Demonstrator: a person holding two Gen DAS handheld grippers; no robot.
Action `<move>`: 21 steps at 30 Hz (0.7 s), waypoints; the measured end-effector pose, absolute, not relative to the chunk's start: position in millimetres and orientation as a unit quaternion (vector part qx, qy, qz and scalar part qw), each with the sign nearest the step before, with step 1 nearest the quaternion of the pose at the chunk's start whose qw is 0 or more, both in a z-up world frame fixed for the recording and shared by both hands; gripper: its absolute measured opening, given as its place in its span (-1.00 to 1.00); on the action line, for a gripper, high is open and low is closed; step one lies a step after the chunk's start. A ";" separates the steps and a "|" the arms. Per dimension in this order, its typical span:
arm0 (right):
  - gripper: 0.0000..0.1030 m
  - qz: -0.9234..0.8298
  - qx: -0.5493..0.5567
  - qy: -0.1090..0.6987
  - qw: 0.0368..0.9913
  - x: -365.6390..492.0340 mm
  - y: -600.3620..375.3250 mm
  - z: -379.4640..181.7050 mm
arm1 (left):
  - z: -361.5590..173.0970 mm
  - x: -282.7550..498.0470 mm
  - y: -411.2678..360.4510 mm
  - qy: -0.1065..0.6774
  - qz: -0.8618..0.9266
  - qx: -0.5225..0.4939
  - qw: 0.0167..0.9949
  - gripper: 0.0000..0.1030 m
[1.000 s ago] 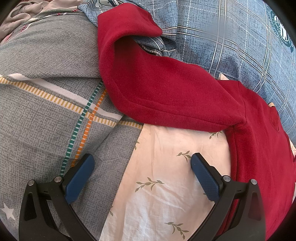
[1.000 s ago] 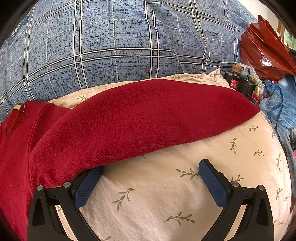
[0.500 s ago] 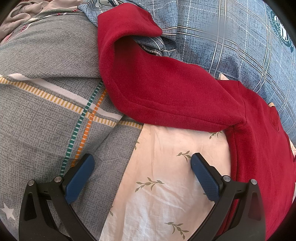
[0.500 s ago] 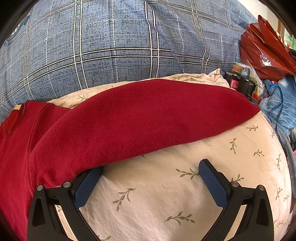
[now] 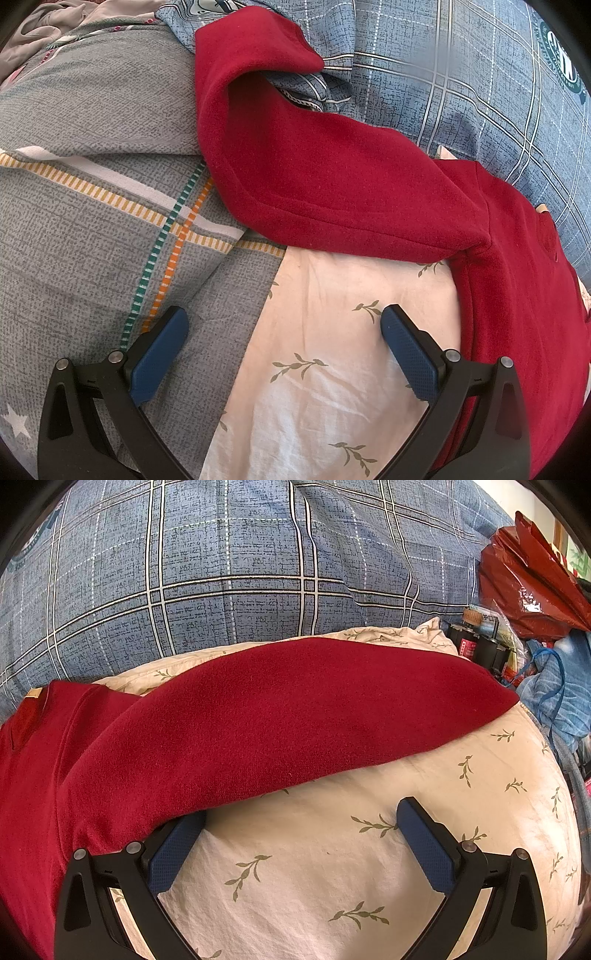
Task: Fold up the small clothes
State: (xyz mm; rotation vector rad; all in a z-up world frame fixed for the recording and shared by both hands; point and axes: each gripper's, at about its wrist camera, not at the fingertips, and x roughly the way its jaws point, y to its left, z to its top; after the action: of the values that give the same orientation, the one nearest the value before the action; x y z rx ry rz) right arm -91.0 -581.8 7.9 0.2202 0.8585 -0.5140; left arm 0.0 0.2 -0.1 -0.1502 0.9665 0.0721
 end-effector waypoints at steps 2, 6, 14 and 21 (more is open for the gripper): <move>0.99 -0.246 0.106 0.411 0.872 -90.8 -579.1 9.9 | -0.1 0.0 0.1 0.464 0.035 -0.072 0.882 1.00; 0.99 -0.246 0.106 0.411 0.872 -92.5 -580.1 7.5 | 0.0 -0.1 0.3 0.464 0.035 -0.072 0.882 1.00; 0.99 -0.251 0.109 0.415 0.868 -89.9 -580.7 8.8 | 0.5 -1.0 1.2 0.468 0.028 -0.071 0.881 1.00; 0.99 -0.223 0.143 0.445 0.855 -117.1 -551.1 24.7 | 8.2 -17.0 5.7 0.473 0.023 -0.073 0.878 1.00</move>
State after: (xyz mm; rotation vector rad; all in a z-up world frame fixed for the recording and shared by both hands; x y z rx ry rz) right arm -117.1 -551.1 24.7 0.2997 0.9361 -0.4679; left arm -17.0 5.7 8.2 -0.1522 0.9868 0.0490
